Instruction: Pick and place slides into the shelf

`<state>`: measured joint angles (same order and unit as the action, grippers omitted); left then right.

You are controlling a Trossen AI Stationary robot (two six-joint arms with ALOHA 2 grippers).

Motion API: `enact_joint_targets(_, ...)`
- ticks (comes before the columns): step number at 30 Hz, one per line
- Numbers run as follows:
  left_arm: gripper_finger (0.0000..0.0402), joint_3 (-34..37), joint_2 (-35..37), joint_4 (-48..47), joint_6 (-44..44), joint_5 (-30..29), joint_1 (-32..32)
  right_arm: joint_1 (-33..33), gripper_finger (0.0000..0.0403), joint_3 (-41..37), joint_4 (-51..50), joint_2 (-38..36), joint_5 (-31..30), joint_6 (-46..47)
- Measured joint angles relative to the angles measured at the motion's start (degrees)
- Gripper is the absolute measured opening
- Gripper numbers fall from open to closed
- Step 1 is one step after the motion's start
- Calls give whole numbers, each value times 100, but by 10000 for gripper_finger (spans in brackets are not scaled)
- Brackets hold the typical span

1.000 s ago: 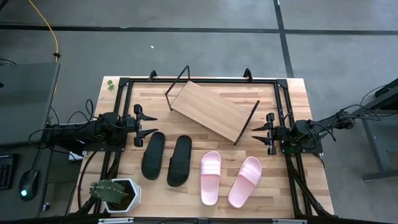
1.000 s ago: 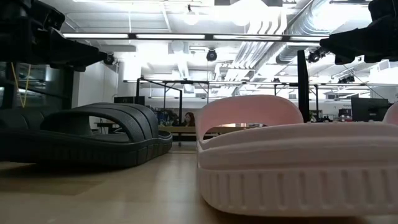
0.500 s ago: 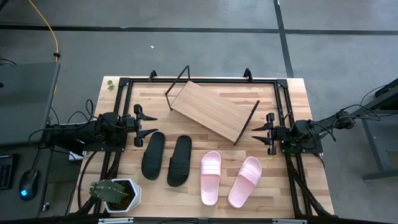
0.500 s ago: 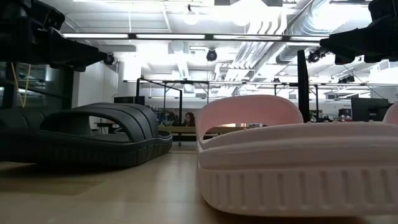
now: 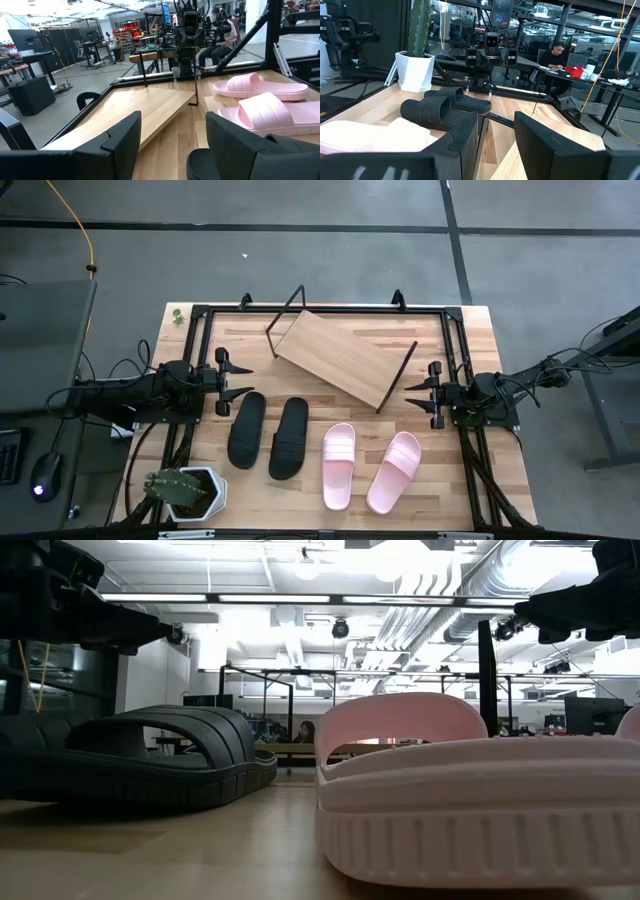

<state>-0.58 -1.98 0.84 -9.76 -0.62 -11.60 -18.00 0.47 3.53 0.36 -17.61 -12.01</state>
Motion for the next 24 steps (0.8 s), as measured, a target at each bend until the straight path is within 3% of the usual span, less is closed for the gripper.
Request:
enact_joint_targets(12,205,2,0,52,-391,-9,-2,-2,118,-2,0,-1,1,0)
enact_joint_targets(24,205,1,0,126,-149,-45,-1,0,118,-2,4,-2,-59,186)
